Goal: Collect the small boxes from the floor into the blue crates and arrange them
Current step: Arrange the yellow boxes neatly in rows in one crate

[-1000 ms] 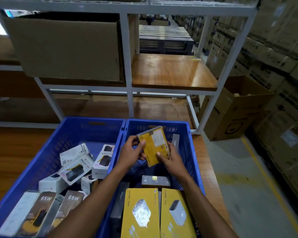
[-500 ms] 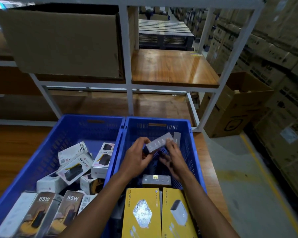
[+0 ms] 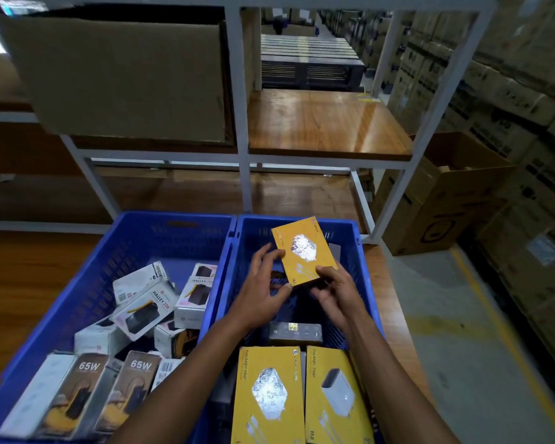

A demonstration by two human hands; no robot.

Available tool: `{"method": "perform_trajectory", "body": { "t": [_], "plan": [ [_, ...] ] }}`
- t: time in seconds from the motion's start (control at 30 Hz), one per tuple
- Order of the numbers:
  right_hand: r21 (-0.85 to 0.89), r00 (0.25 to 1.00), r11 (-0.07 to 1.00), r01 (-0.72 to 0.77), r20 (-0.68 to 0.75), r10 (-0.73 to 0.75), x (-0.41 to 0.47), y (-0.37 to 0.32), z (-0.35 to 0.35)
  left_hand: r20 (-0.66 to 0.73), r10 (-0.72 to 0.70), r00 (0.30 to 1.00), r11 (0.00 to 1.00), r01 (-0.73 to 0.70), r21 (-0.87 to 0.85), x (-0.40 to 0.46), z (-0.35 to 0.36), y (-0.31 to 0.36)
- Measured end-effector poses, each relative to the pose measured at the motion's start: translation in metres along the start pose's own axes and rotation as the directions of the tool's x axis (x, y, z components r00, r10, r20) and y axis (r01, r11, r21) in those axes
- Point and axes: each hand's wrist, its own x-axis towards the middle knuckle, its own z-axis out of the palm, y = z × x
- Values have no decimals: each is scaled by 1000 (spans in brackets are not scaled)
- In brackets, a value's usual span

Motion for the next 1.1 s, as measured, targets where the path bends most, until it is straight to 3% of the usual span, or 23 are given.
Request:
{"method": "perform_trajectory", "body": {
  "t": [0.2,0.47,0.6,0.73,0.9,1.03,1.1],
  "plan": [
    [-109,1000,994,0,16,1,2,7,-3,-67,-77,995,996,80,50,2,-2,-3],
    [-344,976,939,3,-204,-79,6,9,-1,63,-131,989,975,117,190,-1,1,-16],
    [-609,957,793,2,-229,-178,26,11,3,93,-110,990,904,61,422,-3,7,-25],
    [-811,954,583,-51,-211,-211,50,21,14,94,-74,993,868,18,497,-4,15,-29],
    [-897,976,426,-122,-187,-113,79,46,17,177,-128,976,873,26,486,-1,18,-41],
    [-887,987,444,-132,-158,-23,104,73,-6,276,-199,940,889,55,455,2,22,-45],
    [-921,991,369,-125,-135,0,108,78,-16,302,-225,926,891,70,449,2,23,-47]
  ]
}}
